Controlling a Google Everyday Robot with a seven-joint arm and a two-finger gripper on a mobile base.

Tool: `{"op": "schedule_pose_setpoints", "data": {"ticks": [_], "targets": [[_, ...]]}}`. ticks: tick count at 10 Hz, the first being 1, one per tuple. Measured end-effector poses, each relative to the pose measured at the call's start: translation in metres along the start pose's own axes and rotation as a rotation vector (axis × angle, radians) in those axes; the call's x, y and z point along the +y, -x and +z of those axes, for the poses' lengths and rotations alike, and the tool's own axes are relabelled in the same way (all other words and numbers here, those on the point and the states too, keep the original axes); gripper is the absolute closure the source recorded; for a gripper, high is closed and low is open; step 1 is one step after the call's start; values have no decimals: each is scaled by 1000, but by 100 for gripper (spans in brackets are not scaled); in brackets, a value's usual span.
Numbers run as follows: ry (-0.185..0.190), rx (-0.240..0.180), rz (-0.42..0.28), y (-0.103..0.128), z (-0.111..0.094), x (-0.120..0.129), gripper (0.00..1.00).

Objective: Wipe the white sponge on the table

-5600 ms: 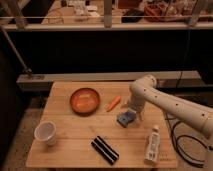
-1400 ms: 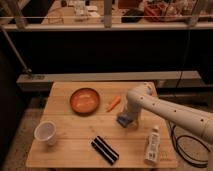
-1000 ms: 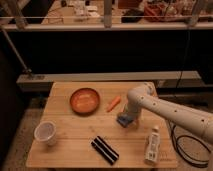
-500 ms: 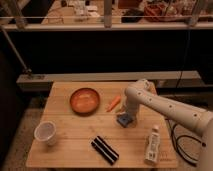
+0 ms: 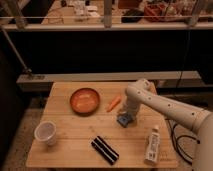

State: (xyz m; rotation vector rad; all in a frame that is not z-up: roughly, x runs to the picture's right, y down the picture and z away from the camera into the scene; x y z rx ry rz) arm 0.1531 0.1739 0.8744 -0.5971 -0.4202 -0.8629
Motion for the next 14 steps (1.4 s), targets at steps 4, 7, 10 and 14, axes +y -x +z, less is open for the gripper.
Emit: {"op": "schedule_pose_setpoints", "data": {"ticks": [4,7,10,14], "targets": [[-41,-8,-8,-4,6,-4,55],[-38,-9,-9,-4,5,-3,55],[-40,-12,-17,-1,5,-5,55],[2,-28,-151,43,11,-27,55]]}}
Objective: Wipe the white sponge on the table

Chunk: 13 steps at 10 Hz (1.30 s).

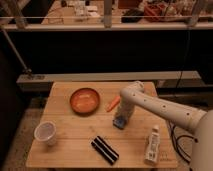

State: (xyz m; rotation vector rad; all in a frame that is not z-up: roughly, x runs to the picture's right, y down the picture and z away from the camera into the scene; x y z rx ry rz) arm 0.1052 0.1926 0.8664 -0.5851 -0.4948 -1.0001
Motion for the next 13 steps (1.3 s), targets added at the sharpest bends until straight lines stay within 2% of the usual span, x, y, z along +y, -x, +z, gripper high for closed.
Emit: {"op": "schedule_pose_setpoints", "data": {"ticks": [3,5,6,7,10,11,13], "targets": [[66,2,-63,30,-2,8,54],[97,7,-62,43,-1,22,44],[106,12,-43,45,-4,38,44],[104,16,-20,48,-6,57,44],[54,33,59,43,-2,95,44],[51,39,74,39,-3,104,44],[47,40,66,39,-4,100,44]]}}
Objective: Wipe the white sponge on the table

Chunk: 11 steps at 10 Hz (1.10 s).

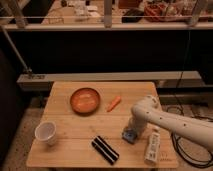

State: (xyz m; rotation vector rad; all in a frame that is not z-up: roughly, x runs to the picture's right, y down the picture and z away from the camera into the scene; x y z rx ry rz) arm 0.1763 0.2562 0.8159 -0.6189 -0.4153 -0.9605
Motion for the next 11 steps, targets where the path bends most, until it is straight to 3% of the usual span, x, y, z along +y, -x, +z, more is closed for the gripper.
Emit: {"op": "schedule_pose_setpoints", "data": {"ticks": [2,4,6,8,11], "targets": [[7,-2,1,0,0,2,44],[-10,13,23,-17,-7,7,44],[-49,27,49,-49,-19,5,44],[-95,38,76,-105,-32,-8,44],[-114,39,90,-162,-36,-29,44]]}}
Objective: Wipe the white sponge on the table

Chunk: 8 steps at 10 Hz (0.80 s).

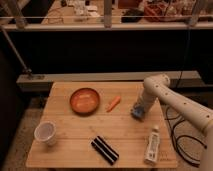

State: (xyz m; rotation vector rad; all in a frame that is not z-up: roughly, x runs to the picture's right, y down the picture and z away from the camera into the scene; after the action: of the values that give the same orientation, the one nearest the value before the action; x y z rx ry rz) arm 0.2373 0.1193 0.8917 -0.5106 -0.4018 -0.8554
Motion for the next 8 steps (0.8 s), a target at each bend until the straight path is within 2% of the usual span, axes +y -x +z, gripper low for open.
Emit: {"op": "schedule_pose_setpoints", "data": {"ticks": [1,3,5,6,8], "targets": [[-3,1,-8,-10,3,-12,44],[11,-1,-50,-6,14,-34,44],[22,-5,-98,20,26,-55,44],[32,-5,-134,43,31,-64,44],[40,-6,-191,78,35,-68,44]]}}
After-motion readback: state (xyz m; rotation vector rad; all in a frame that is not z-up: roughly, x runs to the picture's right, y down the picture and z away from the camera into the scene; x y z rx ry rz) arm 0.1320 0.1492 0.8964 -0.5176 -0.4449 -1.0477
